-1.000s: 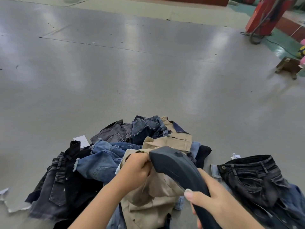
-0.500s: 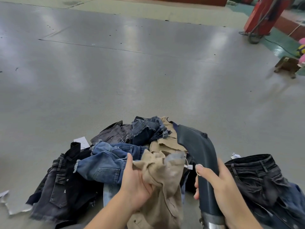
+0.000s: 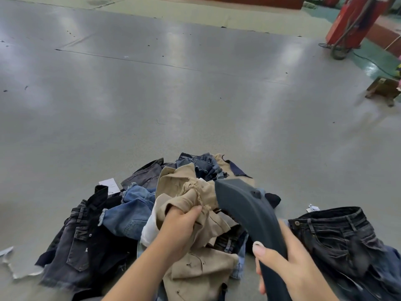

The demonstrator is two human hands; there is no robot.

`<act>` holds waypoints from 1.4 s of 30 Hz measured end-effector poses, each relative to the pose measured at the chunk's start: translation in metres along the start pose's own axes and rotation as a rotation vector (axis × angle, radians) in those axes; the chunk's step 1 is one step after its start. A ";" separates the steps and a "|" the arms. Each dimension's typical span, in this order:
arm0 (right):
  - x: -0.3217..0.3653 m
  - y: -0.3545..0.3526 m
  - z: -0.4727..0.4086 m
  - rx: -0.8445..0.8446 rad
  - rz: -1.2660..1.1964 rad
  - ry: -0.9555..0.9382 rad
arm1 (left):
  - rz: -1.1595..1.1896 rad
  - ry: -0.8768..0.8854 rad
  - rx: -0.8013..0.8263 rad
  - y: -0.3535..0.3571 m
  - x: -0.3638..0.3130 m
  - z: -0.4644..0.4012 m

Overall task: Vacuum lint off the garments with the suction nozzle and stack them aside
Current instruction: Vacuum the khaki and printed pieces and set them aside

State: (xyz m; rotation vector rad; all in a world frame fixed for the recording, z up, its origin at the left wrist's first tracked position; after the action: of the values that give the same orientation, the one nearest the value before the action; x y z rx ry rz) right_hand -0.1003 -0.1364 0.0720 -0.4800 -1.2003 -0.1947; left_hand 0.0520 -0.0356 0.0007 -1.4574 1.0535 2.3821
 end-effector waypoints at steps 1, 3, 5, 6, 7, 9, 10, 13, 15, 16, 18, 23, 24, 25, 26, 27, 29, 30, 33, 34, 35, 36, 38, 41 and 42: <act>-0.002 0.003 0.000 0.013 0.074 -0.008 | -0.019 -0.003 0.020 0.000 0.001 -0.001; -0.005 0.009 -0.001 0.045 0.186 -0.010 | -0.093 0.010 0.053 -0.002 0.004 -0.003; -0.008 0.014 -0.002 0.071 0.224 0.001 | -0.207 0.041 0.084 -0.003 0.005 -0.006; -0.009 0.015 -0.003 0.072 0.234 0.005 | -0.260 0.052 0.105 -0.002 0.004 -0.006; -0.009 0.015 -0.003 0.065 0.233 0.007 | -0.290 0.056 0.127 0.000 0.002 -0.005; -0.010 0.015 -0.004 0.050 0.204 0.012 | -0.294 0.061 0.171 0.002 0.000 -0.005; -0.010 0.016 -0.004 0.044 0.182 0.016 | -0.285 0.055 0.200 0.004 0.000 -0.004; -0.007 0.019 -0.006 0.036 0.083 0.037 | -0.304 0.053 0.241 0.010 0.000 0.000; -0.002 0.018 -0.007 0.020 0.011 0.048 | -0.406 0.103 0.282 0.015 0.002 0.005; 0.001 0.015 -0.009 0.003 -0.017 0.047 | -0.469 0.108 0.305 0.020 0.004 0.010; 0.004 0.009 -0.013 -0.040 -0.041 0.046 | -0.531 0.082 0.266 0.023 0.010 0.017; 0.001 -0.013 -0.016 -0.147 -0.070 0.041 | 0.297 -0.271 0.000 0.009 0.035 0.019; 0.001 -0.015 -0.016 -0.159 -0.082 0.034 | 0.452 -0.390 -0.111 0.001 0.045 0.020; 0.001 -0.017 -0.015 -0.168 -0.091 0.030 | 0.522 -0.474 -0.212 -0.008 0.055 0.023; 0.001 -0.018 -0.014 -0.169 -0.094 0.028 | 0.531 -0.526 -0.283 -0.015 0.063 0.025; 0.000 -0.018 -0.013 -0.167 -0.091 0.030 | 0.497 -0.545 -0.316 -0.020 0.067 0.027; -0.003 -0.016 -0.011 -0.154 -0.092 0.042 | 0.380 -0.517 -0.303 -0.020 0.066 0.026; -0.003 -0.016 -0.010 -0.145 -0.095 0.042 | 0.338 -0.473 -0.287 -0.018 0.061 0.023; -0.003 -0.018 -0.007 -0.140 -0.108 0.025 | 0.455 -0.392 -0.175 -0.006 0.043 0.016; -0.002 -0.019 -0.007 -0.138 -0.115 0.021 | 0.505 -0.393 -0.141 -0.004 0.040 0.015; -0.002 -0.020 -0.006 -0.134 -0.124 0.023 | 0.551 -0.394 -0.111 -0.003 0.039 0.014; -0.003 -0.019 -0.006 -0.120 -0.135 0.034 | 0.592 -0.385 -0.086 -0.001 0.037 0.013; -0.009 -0.015 -0.005 -0.074 -0.166 0.086 | 0.632 -0.350 -0.062 -0.003 0.038 0.012; -0.022 0.003 0.000 0.036 -0.166 0.177 | 0.623 -0.302 -0.034 -0.004 0.037 0.011; -0.026 0.012 0.002 0.080 -0.131 0.198 | 0.601 -0.304 -0.018 -0.003 0.037 0.011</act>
State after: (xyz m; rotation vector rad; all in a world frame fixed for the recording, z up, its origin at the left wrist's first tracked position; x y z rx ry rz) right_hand -0.1068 -0.1276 0.0453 -0.3048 -1.0414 -0.2992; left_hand 0.0265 -0.0347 -0.0288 -0.8058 1.5484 2.8793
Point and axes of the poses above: each hand's wrist, its own z-axis away from the middle knuckle, its own y-axis out of the palm, x = y × z, the point moved 9 cm from there along -z, towards the middle knuckle, and after that the axes turned 6 degrees about z, right-handed, at the moved point
